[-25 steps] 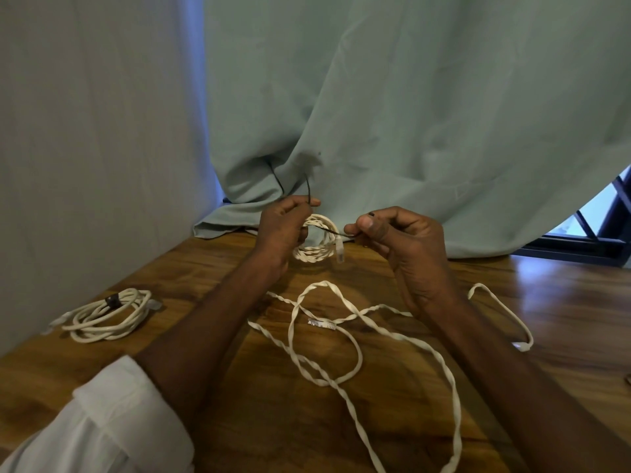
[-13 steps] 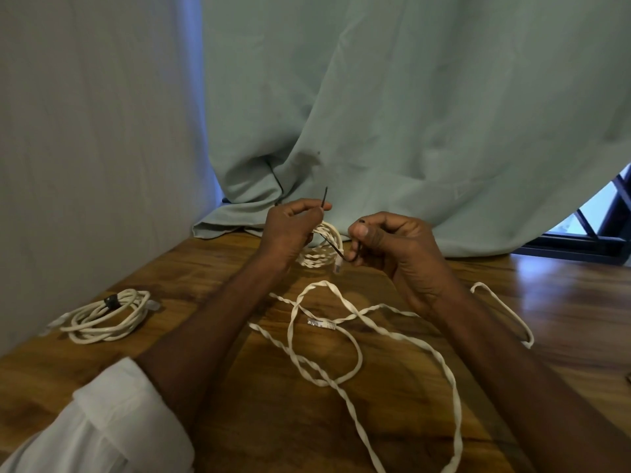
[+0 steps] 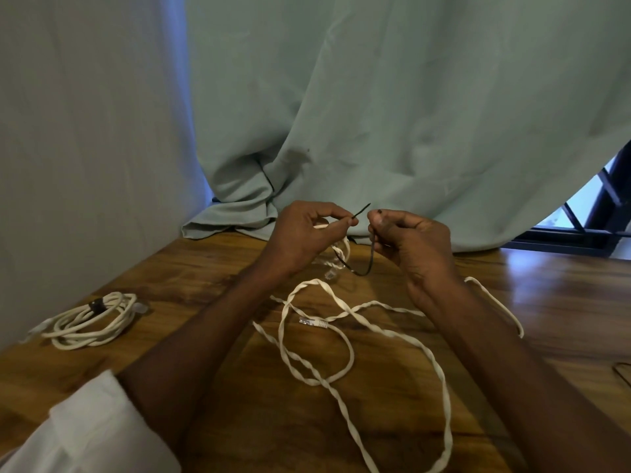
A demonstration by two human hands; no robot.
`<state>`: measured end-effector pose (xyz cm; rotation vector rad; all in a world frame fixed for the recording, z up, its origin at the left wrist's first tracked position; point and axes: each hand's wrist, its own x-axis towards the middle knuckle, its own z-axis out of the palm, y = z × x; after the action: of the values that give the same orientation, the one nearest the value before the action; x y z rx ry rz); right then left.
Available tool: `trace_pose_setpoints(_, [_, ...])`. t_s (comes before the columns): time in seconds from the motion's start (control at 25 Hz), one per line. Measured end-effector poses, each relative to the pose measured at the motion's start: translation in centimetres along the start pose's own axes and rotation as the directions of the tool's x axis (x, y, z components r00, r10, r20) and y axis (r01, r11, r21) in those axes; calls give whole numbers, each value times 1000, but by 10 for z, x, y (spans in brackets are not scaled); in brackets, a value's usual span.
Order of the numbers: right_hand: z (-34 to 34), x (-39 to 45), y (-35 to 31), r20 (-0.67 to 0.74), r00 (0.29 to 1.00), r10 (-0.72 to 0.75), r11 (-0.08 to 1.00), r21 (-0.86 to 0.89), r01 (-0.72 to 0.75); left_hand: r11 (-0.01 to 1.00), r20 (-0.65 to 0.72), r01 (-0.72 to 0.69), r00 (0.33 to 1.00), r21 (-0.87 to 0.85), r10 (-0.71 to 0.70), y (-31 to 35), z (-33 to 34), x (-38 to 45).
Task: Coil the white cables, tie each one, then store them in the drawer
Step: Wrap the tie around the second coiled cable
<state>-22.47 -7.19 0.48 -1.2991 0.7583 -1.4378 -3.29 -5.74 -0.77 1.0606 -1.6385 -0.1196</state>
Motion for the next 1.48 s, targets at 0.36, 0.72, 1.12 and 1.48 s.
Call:
trace_pose_setpoints(0.36, [0,-1,1,-17,998,-64,995,-80,62,998,53,-3,999,63,0,0,1,-1])
trace_pose_setpoints(0.72, [0,1,2,-42,988,-146,969,-209,134,994,37,8,999,105,-12,-3,-1,0])
trace_pose_setpoints(1.12, [3,-3,5,45,982,-181,914,-360,185,995,83,-28,996,94,21,1,-2,-2])
trace_pose_setpoints(1.48, [2,-5,-1,21,1000,16,992,-128,-13,999,177,23,984,-29,-17,9,-5,-2])
